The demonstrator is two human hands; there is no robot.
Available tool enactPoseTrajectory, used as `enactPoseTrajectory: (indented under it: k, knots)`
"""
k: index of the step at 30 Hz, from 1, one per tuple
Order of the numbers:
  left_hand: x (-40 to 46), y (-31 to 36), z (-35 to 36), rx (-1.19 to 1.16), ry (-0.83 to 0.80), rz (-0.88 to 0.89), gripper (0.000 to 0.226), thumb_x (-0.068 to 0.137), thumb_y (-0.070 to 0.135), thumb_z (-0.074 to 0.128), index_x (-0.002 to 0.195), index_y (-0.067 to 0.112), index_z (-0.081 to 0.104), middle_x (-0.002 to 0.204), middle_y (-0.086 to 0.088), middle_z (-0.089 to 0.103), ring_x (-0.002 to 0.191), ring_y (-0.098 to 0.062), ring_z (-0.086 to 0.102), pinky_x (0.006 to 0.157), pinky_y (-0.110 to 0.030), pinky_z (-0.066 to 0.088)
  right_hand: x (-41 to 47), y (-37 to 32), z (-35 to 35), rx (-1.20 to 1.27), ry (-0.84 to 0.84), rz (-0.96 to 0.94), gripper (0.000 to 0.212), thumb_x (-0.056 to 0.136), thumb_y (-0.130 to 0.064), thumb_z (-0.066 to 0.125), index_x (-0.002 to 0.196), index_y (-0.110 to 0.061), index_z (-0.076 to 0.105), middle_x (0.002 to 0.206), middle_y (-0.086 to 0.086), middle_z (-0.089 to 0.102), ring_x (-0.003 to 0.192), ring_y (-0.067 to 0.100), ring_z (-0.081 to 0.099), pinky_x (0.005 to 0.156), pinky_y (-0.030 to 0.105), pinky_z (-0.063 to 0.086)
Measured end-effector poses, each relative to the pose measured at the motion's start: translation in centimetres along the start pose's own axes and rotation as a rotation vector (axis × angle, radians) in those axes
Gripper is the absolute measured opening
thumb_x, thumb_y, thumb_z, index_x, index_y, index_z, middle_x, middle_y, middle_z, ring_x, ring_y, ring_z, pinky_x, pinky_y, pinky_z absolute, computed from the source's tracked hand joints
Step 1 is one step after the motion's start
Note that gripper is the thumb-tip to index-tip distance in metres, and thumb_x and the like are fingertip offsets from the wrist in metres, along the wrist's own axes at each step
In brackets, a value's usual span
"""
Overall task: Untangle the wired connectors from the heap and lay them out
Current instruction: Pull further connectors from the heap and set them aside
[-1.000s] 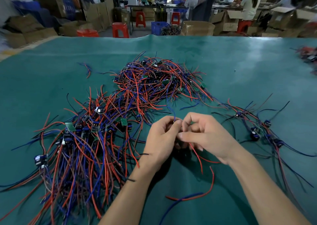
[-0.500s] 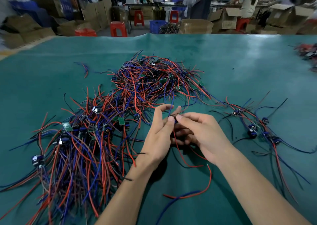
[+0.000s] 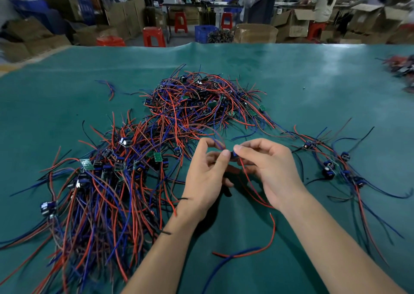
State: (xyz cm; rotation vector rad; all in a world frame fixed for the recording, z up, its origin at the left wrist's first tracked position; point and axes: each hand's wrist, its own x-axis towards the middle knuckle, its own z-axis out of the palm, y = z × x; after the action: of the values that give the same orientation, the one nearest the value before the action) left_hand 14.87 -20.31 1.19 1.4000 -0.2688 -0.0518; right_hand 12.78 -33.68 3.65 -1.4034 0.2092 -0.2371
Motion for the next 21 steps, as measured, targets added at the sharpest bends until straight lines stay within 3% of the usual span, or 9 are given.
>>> enactPoseTrajectory:
  k: [2, 6, 10, 13, 15, 21]
  knots:
    - [0.1, -0.1, -0.1, 0.016, 0.033, 0.004, 0.008, 0.101, 0.012, 0.055, 0.099, 0.011, 0.048, 0.085, -0.023, 0.06, 0.061, -0.029, 0.056, 0.042, -0.025, 0.046, 0.0, 0.0, 0.1, -0.039, 0.0, -0.007, 0.014, 0.079, -0.011, 0.084, 0.071, -0.019, 0.076, 0.073, 0.004, 0.073, 0.067, 0.014, 0.065, 0.057, 0.025, 0.052]
    - [0.2, 0.0, -0.2, -0.019, 0.032, -0.009, 0.003, 0.098, 0.005, 0.058, 0.1, 0.003, 0.06, 0.084, -0.012, 0.062, 0.064, -0.015, 0.057, 0.046, -0.021, 0.047, -0.3, -0.2, 0.1, -0.019, -0.019, -0.003, 0.014, 0.081, -0.01, 0.083, 0.073, -0.017, 0.074, 0.071, 0.003, 0.072, 0.061, 0.015, 0.065, 0.054, 0.024, 0.053]
    - [0.1, 0.0, -0.3, -0.013, 0.026, -0.003, 0.009, 0.098, 0.006, 0.059, 0.094, 0.007, 0.067, 0.071, 0.002, 0.065, 0.055, -0.009, 0.055, 0.046, -0.019, 0.045, -0.2, -0.4, -0.2, 0.106, -0.066, 0.071, 0.018, 0.092, 0.007, 0.063, 0.087, -0.009, 0.069, 0.076, 0.007, 0.072, 0.064, 0.018, 0.07, 0.057, 0.026, 0.057]
    - [0.1, 0.1, -0.4, -0.063, 0.052, -0.003, 0.015, 0.098, 0.005, 0.058, 0.085, 0.012, 0.057, 0.07, 0.007, 0.063, 0.054, -0.01, 0.053, 0.046, -0.021, 0.043, 0.3, -0.9, -1.1, 0.25, -0.159, 0.2, 0.029, 0.089, 0.02, 0.052, 0.095, -0.008, 0.056, 0.09, 0.014, 0.075, 0.072, 0.023, 0.073, 0.064, 0.03, 0.061]
    - [0.2, 0.1, -0.4, -0.087, 0.056, -0.012, 0.019, 0.099, 0.006, 0.057, 0.083, 0.014, 0.053, 0.07, 0.009, 0.062, 0.054, -0.011, 0.053, 0.046, -0.021, 0.041, 0.5, -1.1, -1.6, 0.283, -0.227, 0.257, 0.034, 0.084, 0.021, 0.058, 0.096, -0.01, 0.052, 0.092, 0.014, 0.076, 0.076, 0.021, 0.074, 0.069, 0.03, 0.062]
    - [0.2, 0.1, -0.4, -0.091, 0.09, -0.004, 0.013, 0.099, 0.006, 0.057, 0.087, 0.011, 0.054, 0.063, 0.007, 0.058, 0.05, -0.009, 0.056, 0.043, -0.019, 0.042, 0.5, -0.2, -1.4, 0.299, -0.24, 0.322, 0.041, 0.059, -0.001, 0.079, 0.096, -0.007, 0.061, 0.082, 0.005, 0.076, 0.072, 0.014, 0.073, 0.066, 0.024, 0.06]
